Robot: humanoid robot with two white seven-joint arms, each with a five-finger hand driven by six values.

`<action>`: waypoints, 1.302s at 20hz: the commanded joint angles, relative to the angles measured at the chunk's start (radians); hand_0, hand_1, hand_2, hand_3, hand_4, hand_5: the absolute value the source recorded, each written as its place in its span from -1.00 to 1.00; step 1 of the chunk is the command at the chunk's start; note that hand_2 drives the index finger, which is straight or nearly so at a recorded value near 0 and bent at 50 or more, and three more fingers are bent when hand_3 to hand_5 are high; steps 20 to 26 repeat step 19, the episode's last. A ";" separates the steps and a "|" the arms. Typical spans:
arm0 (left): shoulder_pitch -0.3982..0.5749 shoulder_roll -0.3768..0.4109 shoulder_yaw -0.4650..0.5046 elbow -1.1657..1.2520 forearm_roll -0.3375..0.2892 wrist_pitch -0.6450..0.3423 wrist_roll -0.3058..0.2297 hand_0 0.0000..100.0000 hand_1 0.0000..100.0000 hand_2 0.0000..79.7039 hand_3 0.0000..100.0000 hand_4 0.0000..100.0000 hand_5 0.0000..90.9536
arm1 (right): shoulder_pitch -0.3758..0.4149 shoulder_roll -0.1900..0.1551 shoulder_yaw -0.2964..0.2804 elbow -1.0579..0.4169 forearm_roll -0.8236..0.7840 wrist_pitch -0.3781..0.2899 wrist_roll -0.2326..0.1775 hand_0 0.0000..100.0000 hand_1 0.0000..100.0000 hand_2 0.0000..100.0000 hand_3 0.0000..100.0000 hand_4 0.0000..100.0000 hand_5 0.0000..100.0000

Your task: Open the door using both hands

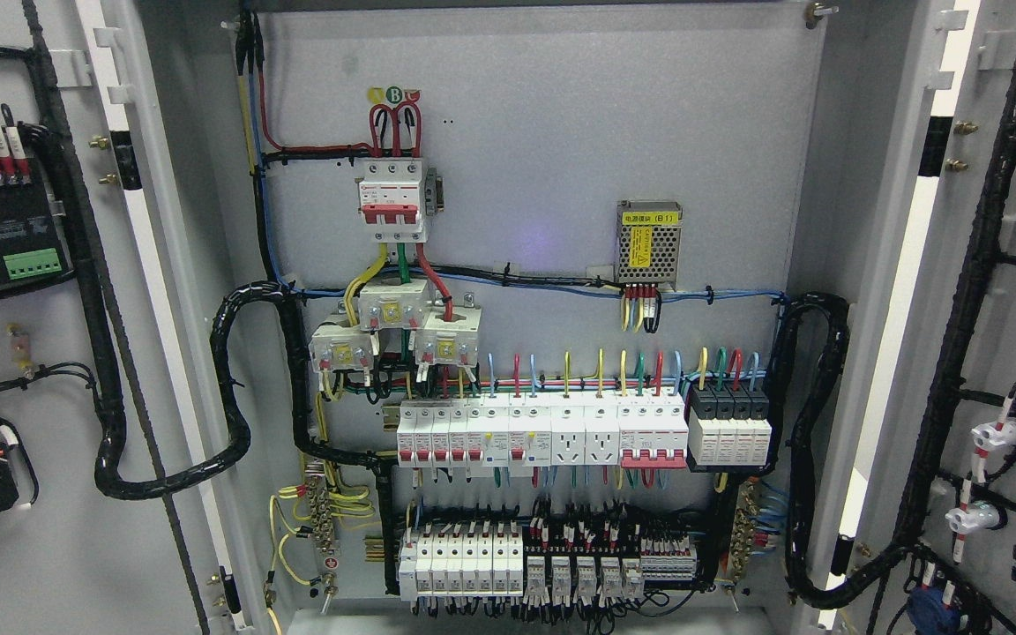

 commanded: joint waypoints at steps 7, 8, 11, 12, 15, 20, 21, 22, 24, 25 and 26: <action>-0.015 -0.046 0.021 0.059 -0.057 0.007 0.010 -1.00 -1.00 -1.00 -1.00 -0.91 -1.00 | -0.033 0.040 -0.003 0.108 0.181 0.126 -0.020 -1.00 -1.00 -1.00 -1.00 -1.00 -1.00; -0.015 -0.046 0.021 0.059 -0.057 0.007 0.010 -1.00 -1.00 -1.00 -1.00 -0.91 -1.00 | -0.033 0.040 -0.005 0.108 0.181 0.129 -0.020 -1.00 -1.00 -1.00 -1.00 -1.00 -1.00; -0.015 -0.046 0.021 0.059 -0.057 0.007 0.010 -1.00 -1.00 -1.00 -1.00 -0.91 -1.00 | -0.034 0.048 -0.026 0.108 0.179 0.131 -0.022 -1.00 -1.00 -1.00 -1.00 -1.00 -1.00; -0.015 -0.046 0.019 0.059 -0.057 0.007 0.010 -1.00 -1.00 -1.00 -1.00 -0.91 -1.00 | -0.034 0.049 -0.053 0.108 0.179 0.131 -0.022 -1.00 -1.00 -1.00 -1.00 -1.00 -1.00; -0.015 -0.046 0.019 0.055 -0.057 0.006 0.010 -1.00 -1.00 -1.00 -1.00 -0.91 -1.00 | -0.034 0.048 -0.095 0.104 0.179 0.128 -0.020 -1.00 -1.00 -1.00 -1.00 -1.00 -1.00; -0.015 -0.046 0.019 0.048 -0.057 0.006 0.010 -1.00 -1.00 -1.00 -1.00 -0.91 -1.00 | -0.033 0.048 -0.097 0.099 0.181 0.120 -0.016 -1.00 -1.00 -1.00 -1.00 -1.00 -1.00; -0.015 -0.046 0.019 0.048 -0.057 0.006 0.010 -1.00 -1.00 -1.00 -1.00 -0.91 -1.00 | -0.033 0.048 -0.097 0.099 0.181 0.120 -0.016 -1.00 -1.00 -1.00 -1.00 -1.00 -1.00; -0.015 -0.046 0.019 0.048 -0.057 0.006 0.010 -1.00 -1.00 -1.00 -1.00 -0.91 -1.00 | -0.033 0.048 -0.097 0.099 0.181 0.120 -0.016 -1.00 -1.00 -1.00 -1.00 -1.00 -1.00; -0.015 -0.046 0.019 0.048 -0.057 0.006 0.010 -1.00 -1.00 -1.00 -1.00 -0.91 -1.00 | -0.033 0.048 -0.097 0.099 0.181 0.120 -0.016 -1.00 -1.00 -1.00 -1.00 -1.00 -1.00; -0.015 -0.046 0.019 0.048 -0.057 0.006 0.010 -1.00 -1.00 -1.00 -1.00 -0.91 -1.00 | -0.033 0.048 -0.097 0.099 0.181 0.120 -0.016 -1.00 -1.00 -1.00 -1.00 -1.00 -1.00; -0.015 -0.046 0.019 0.048 -0.057 0.006 0.010 -1.00 -1.00 -1.00 -1.00 -0.91 -1.00 | -0.033 0.048 -0.097 0.099 0.181 0.120 -0.016 -1.00 -1.00 -1.00 -1.00 -1.00 -1.00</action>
